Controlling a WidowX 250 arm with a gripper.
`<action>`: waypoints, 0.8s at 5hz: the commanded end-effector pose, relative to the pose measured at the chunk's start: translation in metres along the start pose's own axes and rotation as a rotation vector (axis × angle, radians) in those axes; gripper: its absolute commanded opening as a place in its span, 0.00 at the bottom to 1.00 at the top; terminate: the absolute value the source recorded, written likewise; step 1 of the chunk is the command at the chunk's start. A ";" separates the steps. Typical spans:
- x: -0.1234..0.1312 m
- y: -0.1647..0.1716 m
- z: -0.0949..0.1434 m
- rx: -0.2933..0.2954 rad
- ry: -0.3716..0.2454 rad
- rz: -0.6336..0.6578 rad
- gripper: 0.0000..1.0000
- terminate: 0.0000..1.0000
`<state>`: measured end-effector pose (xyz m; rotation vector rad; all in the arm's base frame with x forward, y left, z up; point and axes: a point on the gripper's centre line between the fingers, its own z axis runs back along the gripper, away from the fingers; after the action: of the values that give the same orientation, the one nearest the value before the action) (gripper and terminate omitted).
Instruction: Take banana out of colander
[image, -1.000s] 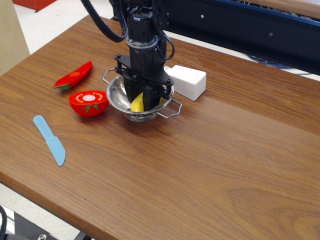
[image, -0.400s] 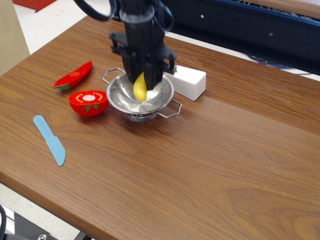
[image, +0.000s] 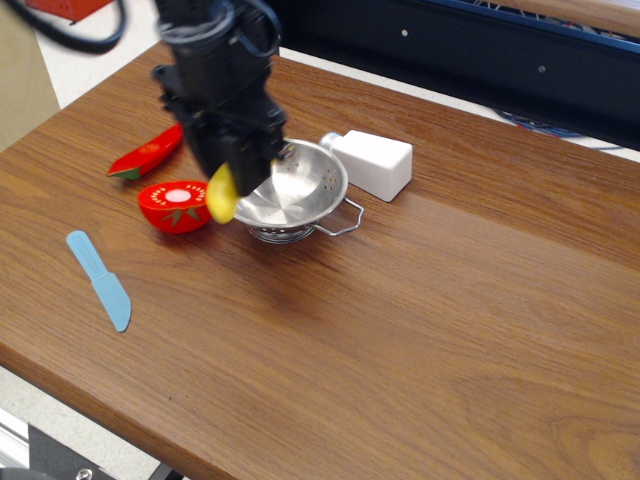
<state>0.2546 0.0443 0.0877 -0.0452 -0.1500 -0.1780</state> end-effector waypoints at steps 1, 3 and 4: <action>-0.031 -0.027 -0.017 0.003 0.071 -0.133 0.00 0.00; -0.035 -0.067 -0.054 0.032 0.087 -0.172 0.00 0.00; -0.039 -0.071 -0.066 0.027 0.091 -0.174 0.00 0.00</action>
<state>0.2132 -0.0259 0.0122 0.0005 -0.0463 -0.3427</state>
